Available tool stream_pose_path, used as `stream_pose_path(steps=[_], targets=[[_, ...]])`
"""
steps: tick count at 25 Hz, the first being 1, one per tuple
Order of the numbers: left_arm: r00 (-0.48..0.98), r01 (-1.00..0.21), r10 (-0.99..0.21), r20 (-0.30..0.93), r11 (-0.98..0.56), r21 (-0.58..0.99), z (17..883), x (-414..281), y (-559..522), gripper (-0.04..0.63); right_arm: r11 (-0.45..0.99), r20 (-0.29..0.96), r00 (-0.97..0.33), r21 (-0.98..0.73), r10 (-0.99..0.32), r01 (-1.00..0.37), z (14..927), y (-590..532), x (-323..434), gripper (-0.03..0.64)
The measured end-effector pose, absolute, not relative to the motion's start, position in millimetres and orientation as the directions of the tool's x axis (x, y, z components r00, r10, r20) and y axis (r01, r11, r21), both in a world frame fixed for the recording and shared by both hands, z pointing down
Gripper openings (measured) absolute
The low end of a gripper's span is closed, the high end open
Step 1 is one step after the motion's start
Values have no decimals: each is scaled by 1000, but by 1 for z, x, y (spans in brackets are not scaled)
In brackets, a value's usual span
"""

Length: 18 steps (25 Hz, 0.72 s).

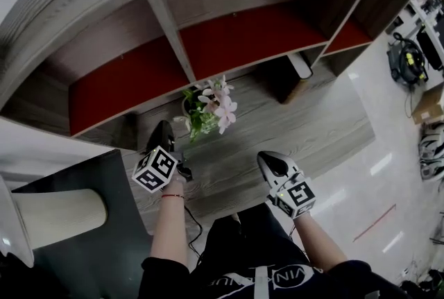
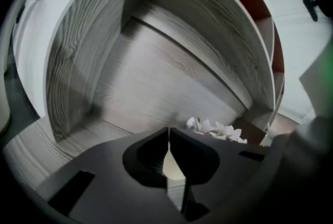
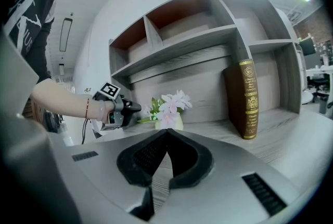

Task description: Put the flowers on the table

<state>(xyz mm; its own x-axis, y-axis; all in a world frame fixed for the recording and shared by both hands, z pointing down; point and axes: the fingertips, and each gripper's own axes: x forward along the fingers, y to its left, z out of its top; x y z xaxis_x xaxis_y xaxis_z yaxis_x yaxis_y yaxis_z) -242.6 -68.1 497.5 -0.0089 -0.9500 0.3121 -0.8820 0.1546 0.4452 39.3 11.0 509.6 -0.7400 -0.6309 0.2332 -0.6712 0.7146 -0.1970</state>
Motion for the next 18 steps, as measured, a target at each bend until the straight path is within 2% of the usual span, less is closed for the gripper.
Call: stream_pose_path(steps=[1, 9, 18], targets=[[-2, -894, -953, 304, 138, 426, 493, -241, -63, 6, 718, 229, -741, -192, -631, -670, 507, 10, 38, 9], [52, -965, -968, 246, 14, 261, 453, -225, -28, 3, 742, 181, -755, -149, -630, -654, 479, 5, 28, 9], [57, -990, -977, 207, -30, 135, 423, -205, 5, 3, 747, 130, -755, -113, -643, -655, 448, 1, 24, 9]])
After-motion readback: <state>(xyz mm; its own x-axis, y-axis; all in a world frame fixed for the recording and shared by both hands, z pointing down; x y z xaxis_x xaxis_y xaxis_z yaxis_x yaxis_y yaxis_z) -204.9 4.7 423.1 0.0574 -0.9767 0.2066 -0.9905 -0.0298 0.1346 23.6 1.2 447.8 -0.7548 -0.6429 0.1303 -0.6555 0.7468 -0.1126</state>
